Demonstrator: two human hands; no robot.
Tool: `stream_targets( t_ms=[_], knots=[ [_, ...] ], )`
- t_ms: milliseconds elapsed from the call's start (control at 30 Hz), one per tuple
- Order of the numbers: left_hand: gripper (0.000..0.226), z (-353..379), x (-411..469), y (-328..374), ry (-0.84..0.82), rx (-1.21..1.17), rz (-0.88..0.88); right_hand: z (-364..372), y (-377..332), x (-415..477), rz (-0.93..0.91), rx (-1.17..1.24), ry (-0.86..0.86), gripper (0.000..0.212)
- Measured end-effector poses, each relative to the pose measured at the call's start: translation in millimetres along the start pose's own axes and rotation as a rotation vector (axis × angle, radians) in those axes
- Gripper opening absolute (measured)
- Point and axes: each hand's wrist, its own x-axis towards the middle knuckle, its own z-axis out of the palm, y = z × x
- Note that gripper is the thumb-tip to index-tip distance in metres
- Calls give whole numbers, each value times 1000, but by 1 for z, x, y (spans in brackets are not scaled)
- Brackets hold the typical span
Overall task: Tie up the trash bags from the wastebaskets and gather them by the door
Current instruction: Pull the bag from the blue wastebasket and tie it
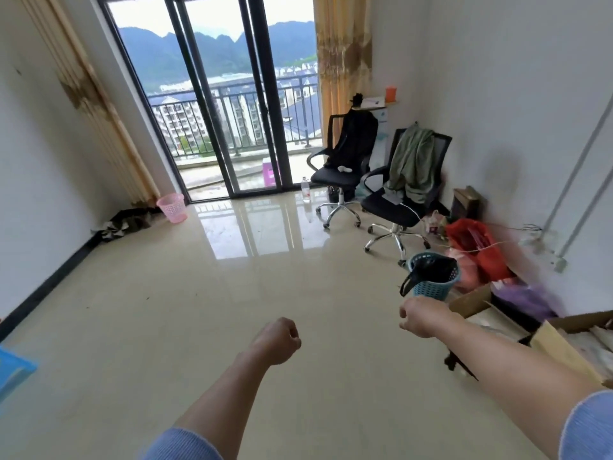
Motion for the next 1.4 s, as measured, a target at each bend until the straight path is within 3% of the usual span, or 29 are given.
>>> stream_targets(
  t_ms=[333, 667, 1033, 1200, 1400],
  knots=[
    [8, -89, 239, 7, -25, -45, -61, -78, -58, 246, -95, -19, -12, 32],
    [7, -162, 531, 100, -140, 146, 121, -135, -4, 446, 166, 138, -60, 24],
    [19, -69, 749, 285, -438, 355, 411, -100, 149, 601, 480, 423, -142, 20],
    [9, -38, 843, 347, -552, 385, 346, -84, 213, 676, 586, 526, -224, 26],
    [12, -6, 924, 426, -653, 443, 346, -94, 270, 734, 659, 644, -252, 13]
  ],
)
